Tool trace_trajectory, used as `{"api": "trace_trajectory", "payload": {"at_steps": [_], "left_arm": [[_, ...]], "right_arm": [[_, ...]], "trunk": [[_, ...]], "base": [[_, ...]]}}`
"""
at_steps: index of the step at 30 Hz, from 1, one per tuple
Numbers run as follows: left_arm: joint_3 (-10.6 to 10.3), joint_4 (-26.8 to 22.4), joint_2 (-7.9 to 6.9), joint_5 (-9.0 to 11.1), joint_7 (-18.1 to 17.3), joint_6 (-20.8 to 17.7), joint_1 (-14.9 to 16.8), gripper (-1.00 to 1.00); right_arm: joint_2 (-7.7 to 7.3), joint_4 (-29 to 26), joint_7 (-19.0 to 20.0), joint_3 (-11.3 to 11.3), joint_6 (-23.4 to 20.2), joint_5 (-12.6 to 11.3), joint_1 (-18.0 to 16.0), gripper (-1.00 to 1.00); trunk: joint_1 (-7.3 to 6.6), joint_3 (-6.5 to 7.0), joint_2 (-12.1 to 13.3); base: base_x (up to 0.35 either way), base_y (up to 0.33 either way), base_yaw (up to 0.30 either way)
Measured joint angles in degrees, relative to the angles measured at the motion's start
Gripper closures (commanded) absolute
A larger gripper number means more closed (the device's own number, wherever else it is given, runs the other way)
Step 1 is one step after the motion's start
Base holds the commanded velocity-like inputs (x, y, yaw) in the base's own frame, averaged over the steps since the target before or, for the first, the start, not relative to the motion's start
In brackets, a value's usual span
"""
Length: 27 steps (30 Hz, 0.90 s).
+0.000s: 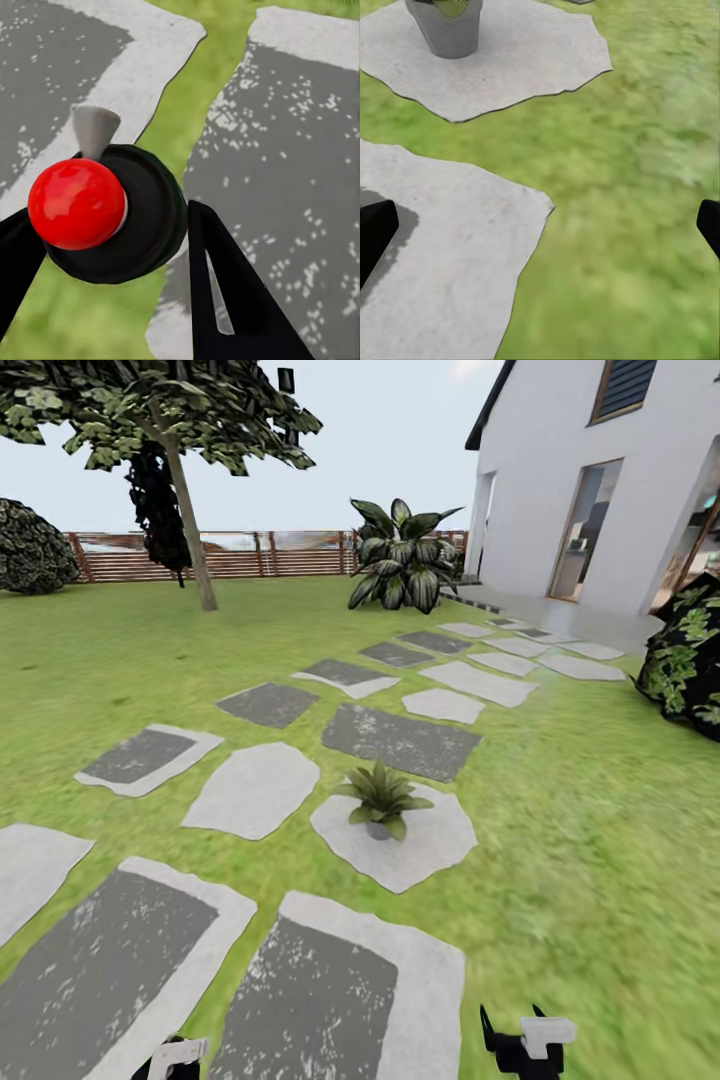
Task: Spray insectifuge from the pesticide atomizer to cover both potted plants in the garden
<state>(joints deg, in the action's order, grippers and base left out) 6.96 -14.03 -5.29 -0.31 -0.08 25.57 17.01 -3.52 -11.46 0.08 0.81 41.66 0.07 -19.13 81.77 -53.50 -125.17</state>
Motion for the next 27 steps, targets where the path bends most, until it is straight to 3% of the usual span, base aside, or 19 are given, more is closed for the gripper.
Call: {"api": "trace_trajectory", "payload": {"at_steps": [10, 27], "left_arm": [[-0.03, 0.01, 0.00, 0.00, 0.00, -0.01, 0.01, 1.00], [-0.01, 0.01, 0.00, -0.08, 0.00, -0.01, 0.00, 1.00]], "right_arm": [[0.00, -0.02, 0.00, 0.00, 0.00, 0.00, 0.01, -1.00], [0.00, -0.01, 0.00, -0.07, 0.01, 0.00, 0.00, -1.00]], "trunk": [[0.00, 0.16, 0.00], [0.00, 0.18, 0.00]], "base": [[0.323, 0.140, -0.177], [0.333, 0.012, -0.007]]}}
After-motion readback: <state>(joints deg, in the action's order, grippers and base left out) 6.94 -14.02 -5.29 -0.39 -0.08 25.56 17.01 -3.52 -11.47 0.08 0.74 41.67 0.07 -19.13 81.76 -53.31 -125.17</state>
